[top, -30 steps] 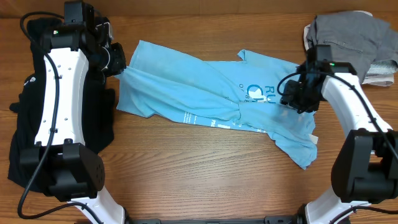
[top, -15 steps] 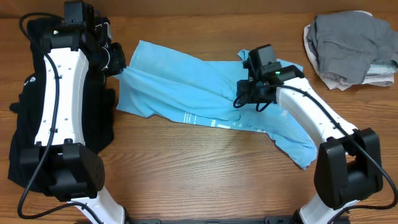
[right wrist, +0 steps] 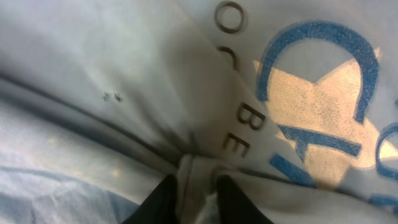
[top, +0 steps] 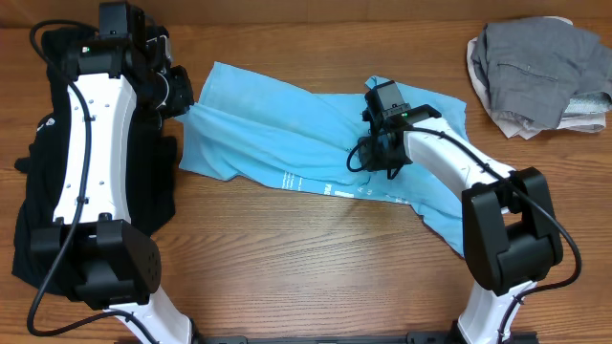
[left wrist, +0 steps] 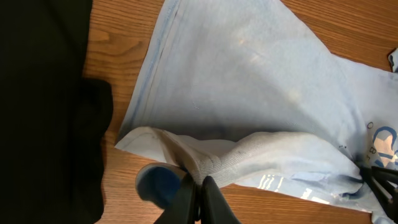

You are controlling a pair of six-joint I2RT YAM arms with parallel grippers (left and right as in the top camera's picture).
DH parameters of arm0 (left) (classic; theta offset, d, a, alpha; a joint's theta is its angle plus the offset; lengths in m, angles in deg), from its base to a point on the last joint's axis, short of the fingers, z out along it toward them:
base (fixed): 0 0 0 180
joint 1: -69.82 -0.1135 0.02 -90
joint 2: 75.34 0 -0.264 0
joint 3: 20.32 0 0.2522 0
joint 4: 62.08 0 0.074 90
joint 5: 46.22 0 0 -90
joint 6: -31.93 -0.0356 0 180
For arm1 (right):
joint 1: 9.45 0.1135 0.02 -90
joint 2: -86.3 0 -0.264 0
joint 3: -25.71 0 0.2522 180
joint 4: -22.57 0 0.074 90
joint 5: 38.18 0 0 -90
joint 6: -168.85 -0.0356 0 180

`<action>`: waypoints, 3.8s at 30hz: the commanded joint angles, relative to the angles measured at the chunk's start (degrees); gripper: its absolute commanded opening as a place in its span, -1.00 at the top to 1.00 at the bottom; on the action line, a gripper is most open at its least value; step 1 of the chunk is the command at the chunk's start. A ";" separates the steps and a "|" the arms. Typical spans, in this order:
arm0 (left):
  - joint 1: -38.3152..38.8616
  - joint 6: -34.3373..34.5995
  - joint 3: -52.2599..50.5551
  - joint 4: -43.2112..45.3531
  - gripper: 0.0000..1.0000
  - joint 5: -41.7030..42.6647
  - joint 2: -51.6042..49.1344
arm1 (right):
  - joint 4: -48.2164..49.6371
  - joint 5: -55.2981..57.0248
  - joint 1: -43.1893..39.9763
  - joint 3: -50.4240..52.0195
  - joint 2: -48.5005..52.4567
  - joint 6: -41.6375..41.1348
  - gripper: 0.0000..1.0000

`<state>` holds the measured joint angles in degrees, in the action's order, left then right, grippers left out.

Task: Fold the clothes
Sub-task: 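Move the right gripper to the shirt's right side and grasp it, then lift the shirt with both grippers and stretch it wide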

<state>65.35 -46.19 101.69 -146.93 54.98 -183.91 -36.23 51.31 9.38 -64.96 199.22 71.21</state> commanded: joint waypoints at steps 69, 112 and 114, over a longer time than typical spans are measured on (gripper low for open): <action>0.26 1.38 -0.31 2.54 0.92 -2.64 0.31 | -22.60 -11.82 -13.00 8.35 -8.13 1.40 0.41; -2.27 0.00 50.29 -9.40 0.92 -1.09 15.93 | -52.00 -8.11 -46.73 -83.67 -23.30 -0.72 0.93; -2.27 0.66 50.29 -9.88 0.92 -0.66 17.86 | -52.00 -8.13 -48.26 -83.67 -25.07 -0.44 0.92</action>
<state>63.40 -47.30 150.56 -156.88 52.51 -170.36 -88.49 42.81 -36.34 -146.92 178.09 70.51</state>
